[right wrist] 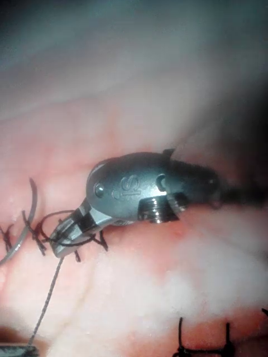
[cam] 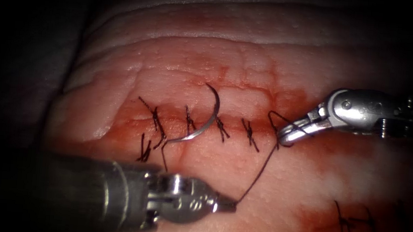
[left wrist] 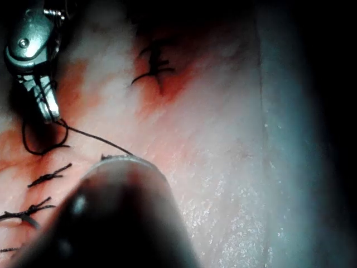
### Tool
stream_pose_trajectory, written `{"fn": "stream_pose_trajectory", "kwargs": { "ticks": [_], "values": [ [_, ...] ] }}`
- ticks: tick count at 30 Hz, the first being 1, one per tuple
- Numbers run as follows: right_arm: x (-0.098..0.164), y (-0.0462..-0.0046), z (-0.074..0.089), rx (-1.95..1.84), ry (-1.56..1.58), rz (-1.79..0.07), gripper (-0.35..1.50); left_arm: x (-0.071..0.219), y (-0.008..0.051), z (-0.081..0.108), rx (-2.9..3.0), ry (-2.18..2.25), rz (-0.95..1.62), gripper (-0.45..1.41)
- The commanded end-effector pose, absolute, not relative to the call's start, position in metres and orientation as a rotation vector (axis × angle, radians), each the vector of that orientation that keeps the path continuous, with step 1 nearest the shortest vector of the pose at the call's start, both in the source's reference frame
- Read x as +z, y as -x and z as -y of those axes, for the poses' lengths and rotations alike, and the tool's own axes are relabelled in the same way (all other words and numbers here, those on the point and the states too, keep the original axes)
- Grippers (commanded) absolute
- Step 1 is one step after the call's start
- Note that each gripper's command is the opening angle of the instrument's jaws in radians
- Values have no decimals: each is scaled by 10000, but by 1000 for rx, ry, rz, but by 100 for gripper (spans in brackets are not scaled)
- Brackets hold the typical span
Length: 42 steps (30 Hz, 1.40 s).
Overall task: Wound Closure
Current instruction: Pull the right driver up and the left driver down to tension.
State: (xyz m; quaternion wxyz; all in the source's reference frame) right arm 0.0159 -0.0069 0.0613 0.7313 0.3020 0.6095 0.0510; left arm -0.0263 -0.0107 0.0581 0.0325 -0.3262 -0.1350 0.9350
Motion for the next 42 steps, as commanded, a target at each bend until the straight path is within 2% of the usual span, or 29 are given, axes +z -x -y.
{"fn": "stream_pose_trajectory", "kwargs": {
  "ticks": [1,17,34,42],
  "values": [
    [622,-167,67,117,-659,-1339,-35,583,268,113,2882,1002,419,-45],
    [649,-166,37,167,-633,-1307,-35,538,262,165,2930,1018,583,-45],
    [652,-167,37,174,-631,-1302,-35,503,282,238,3064,1150,911,-45],
    [654,-170,35,180,-626,-1299,-35,507,288,247,3078,1148,970,-45]
  ]
}}
